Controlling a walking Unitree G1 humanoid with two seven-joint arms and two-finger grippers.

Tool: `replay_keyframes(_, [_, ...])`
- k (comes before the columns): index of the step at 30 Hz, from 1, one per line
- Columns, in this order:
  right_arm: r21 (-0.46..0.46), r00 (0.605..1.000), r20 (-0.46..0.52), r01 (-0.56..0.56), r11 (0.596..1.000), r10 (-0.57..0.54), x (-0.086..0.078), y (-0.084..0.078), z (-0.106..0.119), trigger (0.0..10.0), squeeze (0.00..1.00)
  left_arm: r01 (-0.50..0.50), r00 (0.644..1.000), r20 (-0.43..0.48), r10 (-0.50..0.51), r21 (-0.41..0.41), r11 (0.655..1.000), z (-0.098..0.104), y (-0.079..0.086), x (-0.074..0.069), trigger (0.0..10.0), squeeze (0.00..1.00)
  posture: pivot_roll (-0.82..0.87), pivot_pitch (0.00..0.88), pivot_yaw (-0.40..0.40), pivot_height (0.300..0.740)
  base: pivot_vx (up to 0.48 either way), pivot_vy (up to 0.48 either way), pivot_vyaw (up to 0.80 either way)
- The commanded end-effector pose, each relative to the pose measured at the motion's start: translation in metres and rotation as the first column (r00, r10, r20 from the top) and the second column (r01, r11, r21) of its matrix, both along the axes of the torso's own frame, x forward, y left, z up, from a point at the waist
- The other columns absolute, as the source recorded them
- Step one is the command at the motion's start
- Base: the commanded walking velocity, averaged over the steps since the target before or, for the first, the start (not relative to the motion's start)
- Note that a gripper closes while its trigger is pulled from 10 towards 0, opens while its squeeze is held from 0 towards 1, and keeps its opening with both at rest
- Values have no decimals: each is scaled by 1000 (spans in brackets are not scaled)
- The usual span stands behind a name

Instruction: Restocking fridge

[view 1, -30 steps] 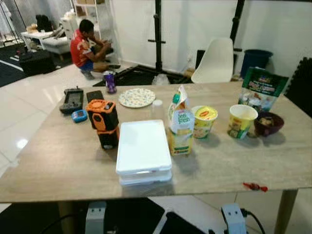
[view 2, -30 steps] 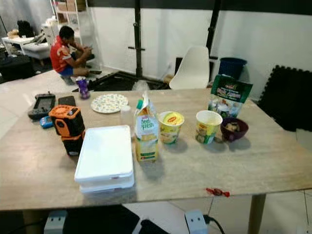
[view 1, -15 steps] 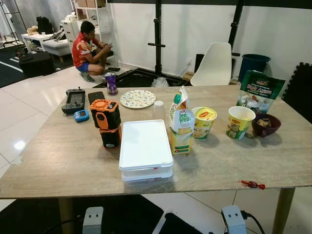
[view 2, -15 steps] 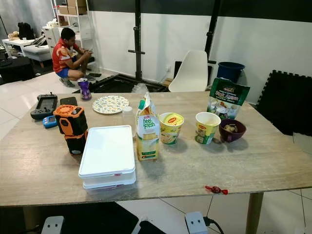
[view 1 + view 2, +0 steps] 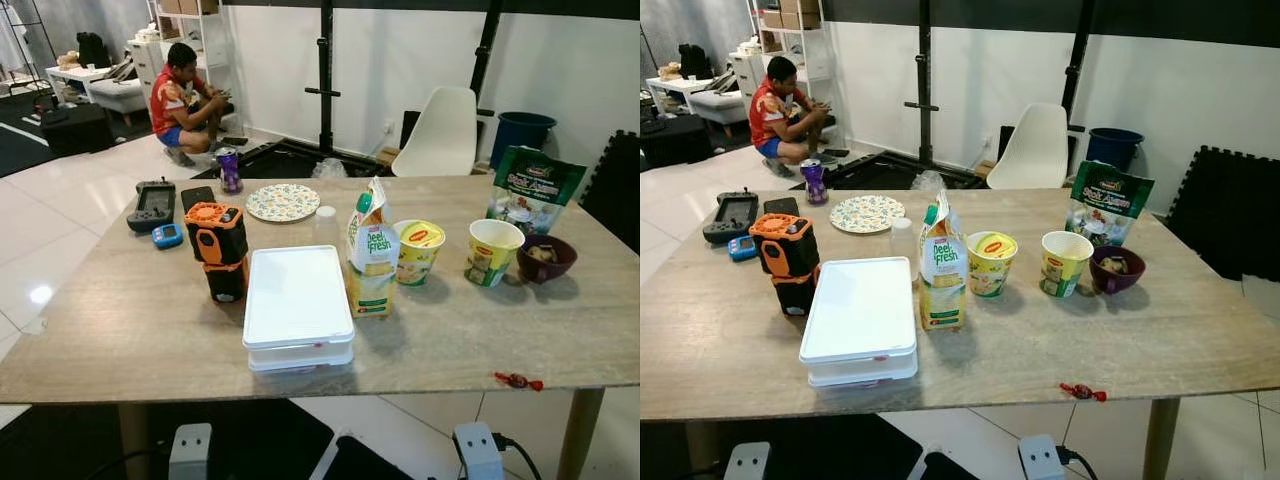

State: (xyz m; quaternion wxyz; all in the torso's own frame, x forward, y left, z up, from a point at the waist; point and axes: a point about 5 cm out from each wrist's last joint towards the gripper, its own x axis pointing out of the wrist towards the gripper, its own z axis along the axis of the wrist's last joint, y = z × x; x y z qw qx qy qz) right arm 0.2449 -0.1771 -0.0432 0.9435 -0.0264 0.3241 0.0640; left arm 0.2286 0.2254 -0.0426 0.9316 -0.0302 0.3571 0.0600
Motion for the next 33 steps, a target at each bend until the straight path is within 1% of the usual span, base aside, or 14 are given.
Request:
replay_keyframes(1, [-12,1000,-25,4,1000,-4,-5,-5,-3,10000,0,-7,1000,-23,7,-22,1000,-4,-3,-5,10000,0,48,108,8,734,0,-480,0])
replay_keyframes(10, [-13,1000,-22,2,1000,-3,-4,-5,-2,10000,0,-4,1000,-20,4,-21,1000,-3,-3,-3,10000,0,48,108,8,734,0,-480,0])
replay_keyframes(28, [-12,1000,-23,1,1000,-2,-3,-5,-2,10000,0,-13,999,-33,13,-10,1000,-5,-1,-7,10000,0,47,109,8,734,0,0,0])
replay_keyframes(31, [-13,1000,-17,-16,1000,16,-2,-5,-1,10000,0,-9,999,-40,9,-2,1000,-6,0,-9,10000,0,47,109,8,734,0,0,0])
replay_keyframes(32, [-26,998,-18,-68,997,67,-1,-5,0,10000,0,-8,999,-44,8,1,1000,-7,1,-11,10000,0,48,108,11,734,0,0,0])
replay_keyframes(33, [-26,998,-18,-68,997,67,-1,-5,0,10000,0,-8,999,-44,8,1,1000,-7,1,-11,10000,0,48,108,11,734,0,0,0])
